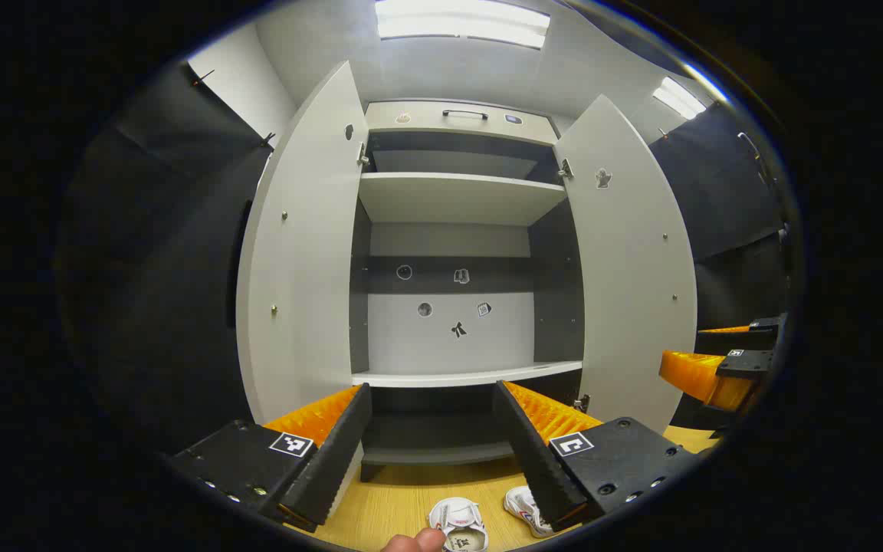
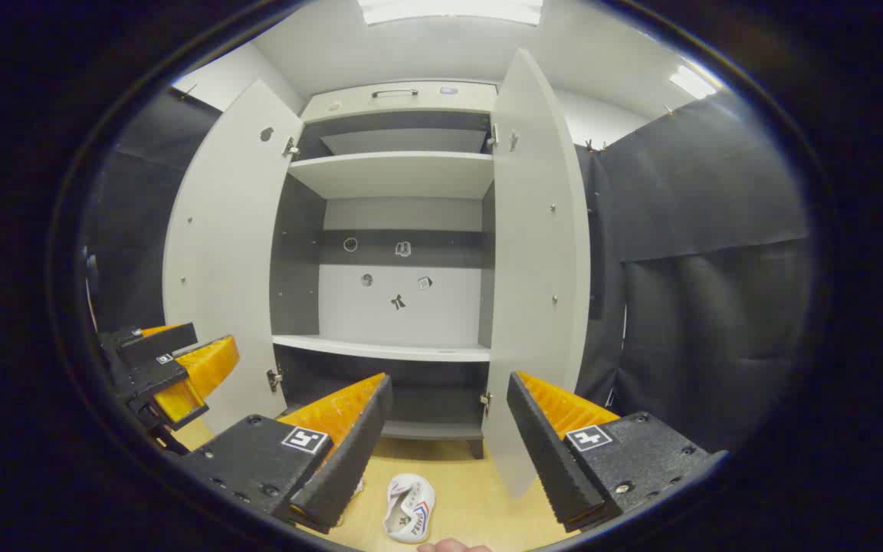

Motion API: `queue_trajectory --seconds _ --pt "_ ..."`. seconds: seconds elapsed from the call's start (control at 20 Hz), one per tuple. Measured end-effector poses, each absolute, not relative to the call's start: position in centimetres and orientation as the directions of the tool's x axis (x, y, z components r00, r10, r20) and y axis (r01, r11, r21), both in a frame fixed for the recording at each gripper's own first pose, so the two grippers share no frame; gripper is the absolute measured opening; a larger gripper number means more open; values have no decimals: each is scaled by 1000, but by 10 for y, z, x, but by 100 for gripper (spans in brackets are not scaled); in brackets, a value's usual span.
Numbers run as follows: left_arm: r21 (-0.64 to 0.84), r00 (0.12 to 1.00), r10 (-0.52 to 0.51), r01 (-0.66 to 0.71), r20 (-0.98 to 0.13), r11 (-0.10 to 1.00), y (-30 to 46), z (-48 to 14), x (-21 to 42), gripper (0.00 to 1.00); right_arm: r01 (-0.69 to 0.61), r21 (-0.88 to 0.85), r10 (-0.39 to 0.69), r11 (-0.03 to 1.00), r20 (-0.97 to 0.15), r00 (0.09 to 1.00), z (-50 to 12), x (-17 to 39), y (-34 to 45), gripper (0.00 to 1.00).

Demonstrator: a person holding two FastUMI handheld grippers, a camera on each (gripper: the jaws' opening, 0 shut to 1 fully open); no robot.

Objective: Grab one shoe with the right hand and put it into the shoe cabinet, grab the other shoe with the left hand and put it into the shoe cabinet; then close the right door with the right hand and the left door with the left hand.

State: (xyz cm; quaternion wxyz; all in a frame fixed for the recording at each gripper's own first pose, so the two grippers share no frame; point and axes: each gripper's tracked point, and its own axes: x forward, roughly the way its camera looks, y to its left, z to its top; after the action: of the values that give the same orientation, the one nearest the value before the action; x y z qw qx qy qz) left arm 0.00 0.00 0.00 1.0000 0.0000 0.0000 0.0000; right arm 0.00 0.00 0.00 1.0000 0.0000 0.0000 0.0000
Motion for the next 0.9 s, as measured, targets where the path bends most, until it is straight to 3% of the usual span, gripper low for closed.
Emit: queue_trajectory --seconds 0.9 --pt "9 1000 25 -25 5 1000 6 3 -9 96 3 -11 -3 1000 14 1000 5 -10 1 98"
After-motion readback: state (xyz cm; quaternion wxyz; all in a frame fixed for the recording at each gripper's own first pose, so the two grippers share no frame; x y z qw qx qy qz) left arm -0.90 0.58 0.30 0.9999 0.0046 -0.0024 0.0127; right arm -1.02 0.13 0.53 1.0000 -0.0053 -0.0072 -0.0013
